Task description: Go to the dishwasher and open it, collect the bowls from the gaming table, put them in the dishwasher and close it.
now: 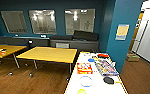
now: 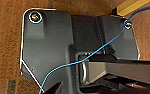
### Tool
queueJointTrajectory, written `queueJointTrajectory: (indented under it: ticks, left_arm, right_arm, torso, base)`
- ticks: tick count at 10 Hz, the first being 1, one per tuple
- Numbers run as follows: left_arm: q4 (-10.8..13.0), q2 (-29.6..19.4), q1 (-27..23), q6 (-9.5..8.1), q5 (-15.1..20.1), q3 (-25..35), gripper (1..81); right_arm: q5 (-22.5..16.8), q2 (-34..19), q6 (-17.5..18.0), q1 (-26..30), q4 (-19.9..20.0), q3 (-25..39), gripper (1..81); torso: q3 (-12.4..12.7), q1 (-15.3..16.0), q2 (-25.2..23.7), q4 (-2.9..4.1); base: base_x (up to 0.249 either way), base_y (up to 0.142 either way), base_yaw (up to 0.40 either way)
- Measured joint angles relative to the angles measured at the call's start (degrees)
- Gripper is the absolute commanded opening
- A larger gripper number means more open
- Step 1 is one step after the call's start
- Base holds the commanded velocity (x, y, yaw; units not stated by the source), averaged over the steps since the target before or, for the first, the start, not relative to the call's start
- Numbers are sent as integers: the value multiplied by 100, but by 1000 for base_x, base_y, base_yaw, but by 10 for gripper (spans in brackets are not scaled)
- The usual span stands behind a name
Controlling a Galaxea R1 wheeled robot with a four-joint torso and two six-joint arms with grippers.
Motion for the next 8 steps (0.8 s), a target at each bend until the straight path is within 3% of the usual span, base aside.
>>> queueJointTrajectory:
  ticks: [4, 8]
  left_arm:
    - [0, 10, -15, -13, 0, 0, 811]
    - [0, 18, -44, -16, 0, -2, 811]
  right_arm:
    - [-1098, 157, 7, 460, 507, -1145, 811]
    - [-1627, 317, 13, 918, 695, -1606, 811]
  torso:
    - [-2, 0, 0, 0]
    - [-162, 0, 0, 0]
  base:
    - [0, 0, 0]
    - [0, 0, 0]
